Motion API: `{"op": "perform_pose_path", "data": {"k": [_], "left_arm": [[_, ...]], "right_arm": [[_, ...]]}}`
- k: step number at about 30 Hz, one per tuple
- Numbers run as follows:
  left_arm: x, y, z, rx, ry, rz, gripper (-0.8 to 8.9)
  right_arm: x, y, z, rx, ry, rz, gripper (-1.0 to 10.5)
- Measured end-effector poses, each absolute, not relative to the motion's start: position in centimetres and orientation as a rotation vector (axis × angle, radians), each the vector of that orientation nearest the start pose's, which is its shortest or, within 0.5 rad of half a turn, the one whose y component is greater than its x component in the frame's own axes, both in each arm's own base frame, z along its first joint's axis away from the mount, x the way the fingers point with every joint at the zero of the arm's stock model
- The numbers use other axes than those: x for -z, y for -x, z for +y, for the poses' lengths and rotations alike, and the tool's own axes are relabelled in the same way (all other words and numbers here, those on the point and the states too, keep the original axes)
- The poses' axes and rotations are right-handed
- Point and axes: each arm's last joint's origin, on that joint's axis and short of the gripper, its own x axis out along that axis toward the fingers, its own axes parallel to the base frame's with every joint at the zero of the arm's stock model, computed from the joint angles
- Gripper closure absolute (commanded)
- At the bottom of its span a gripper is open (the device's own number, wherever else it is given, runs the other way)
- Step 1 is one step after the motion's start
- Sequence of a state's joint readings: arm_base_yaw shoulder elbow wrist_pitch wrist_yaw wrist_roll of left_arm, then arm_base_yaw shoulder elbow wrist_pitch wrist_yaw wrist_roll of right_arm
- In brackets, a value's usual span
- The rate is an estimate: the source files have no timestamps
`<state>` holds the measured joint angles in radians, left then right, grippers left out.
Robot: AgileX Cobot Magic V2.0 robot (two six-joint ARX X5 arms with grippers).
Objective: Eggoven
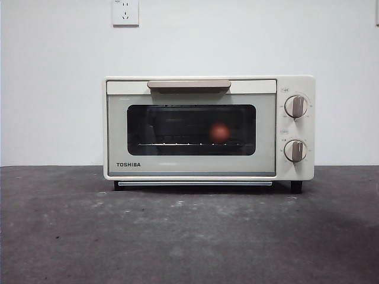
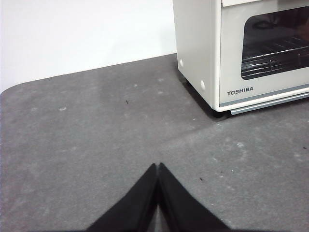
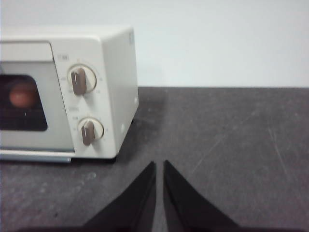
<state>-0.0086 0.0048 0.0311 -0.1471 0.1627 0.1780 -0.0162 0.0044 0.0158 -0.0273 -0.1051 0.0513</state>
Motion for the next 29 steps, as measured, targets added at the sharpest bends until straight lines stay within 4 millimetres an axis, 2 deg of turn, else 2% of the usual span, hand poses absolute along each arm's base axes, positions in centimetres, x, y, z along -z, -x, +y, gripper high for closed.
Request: {"op": "perform_pose_path", "data": {"k": [6,29], "left_arm": [[-15.96,-9.49,-0.55,0.181,-0.168,0.105,8.06],[-15.95,-9.49,-0.55,0.181,-0.168,0.105,8.06]], "right_arm": [[-15.93,-9.65,0.15,-0.087,-0.056,0.087,9.4],[-16.03,-9.66,0.15,-0.087,-0.056,0.076,9.4]]}}
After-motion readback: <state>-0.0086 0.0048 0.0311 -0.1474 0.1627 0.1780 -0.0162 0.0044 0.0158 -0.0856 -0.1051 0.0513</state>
